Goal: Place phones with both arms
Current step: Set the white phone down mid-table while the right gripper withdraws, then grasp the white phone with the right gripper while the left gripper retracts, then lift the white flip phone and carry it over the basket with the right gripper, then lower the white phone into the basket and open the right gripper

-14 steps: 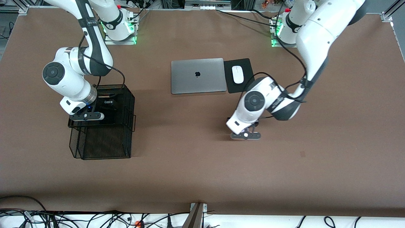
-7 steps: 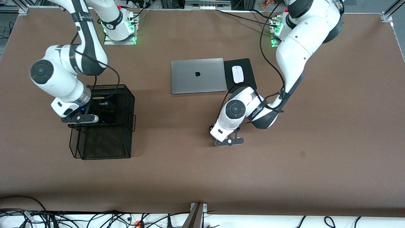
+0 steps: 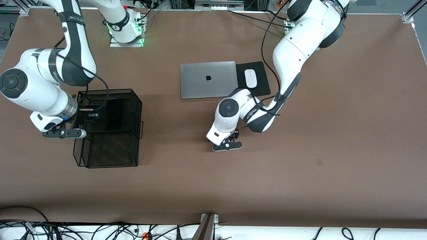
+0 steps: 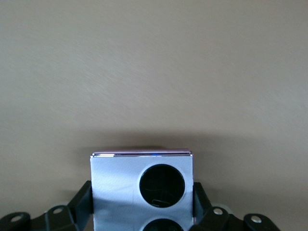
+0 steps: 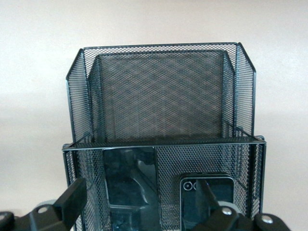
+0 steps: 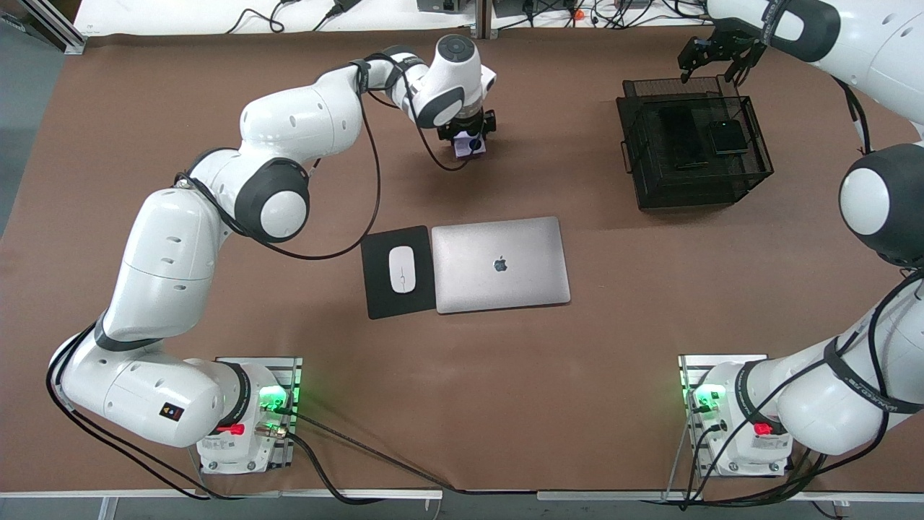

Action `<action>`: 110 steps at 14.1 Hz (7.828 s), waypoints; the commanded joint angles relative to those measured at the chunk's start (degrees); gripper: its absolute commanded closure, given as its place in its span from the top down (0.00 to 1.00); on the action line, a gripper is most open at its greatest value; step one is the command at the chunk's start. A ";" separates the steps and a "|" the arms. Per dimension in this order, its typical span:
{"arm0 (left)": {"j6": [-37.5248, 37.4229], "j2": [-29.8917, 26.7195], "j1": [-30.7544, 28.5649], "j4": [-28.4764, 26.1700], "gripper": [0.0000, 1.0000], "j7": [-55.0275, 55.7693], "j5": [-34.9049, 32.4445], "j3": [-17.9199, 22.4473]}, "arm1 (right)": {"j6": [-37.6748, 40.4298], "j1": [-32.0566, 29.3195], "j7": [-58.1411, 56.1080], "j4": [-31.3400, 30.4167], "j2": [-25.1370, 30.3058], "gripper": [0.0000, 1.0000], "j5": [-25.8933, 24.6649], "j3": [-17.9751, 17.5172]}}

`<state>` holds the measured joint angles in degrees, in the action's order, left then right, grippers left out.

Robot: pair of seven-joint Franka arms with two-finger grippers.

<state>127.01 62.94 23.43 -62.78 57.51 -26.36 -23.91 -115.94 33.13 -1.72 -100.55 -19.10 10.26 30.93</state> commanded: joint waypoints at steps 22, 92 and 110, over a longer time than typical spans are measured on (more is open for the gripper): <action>-29.52 -10.81 -12.51 -1.37 1.00 -28.48 10.11 3.35 | 3.18 5.96 13.99 5.71 -0.58 1.00 0.72 -1.49; -41.58 -52.83 -29.32 -16.76 1.00 -58.83 26.36 16.97 | 11.27 -11.75 -2.49 29.11 -16.84 0.00 -7.10 -14.41; -41.67 -53.10 -29.23 -16.76 1.00 -58.39 25.92 16.88 | -11.14 -15.55 -7.60 11.17 -18.78 0.19 3.71 -14.67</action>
<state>85.31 10.39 -5.83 -79.59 -0.35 -1.06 -7.25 -125.40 17.68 -9.13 -87.52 -38.70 12.56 16.40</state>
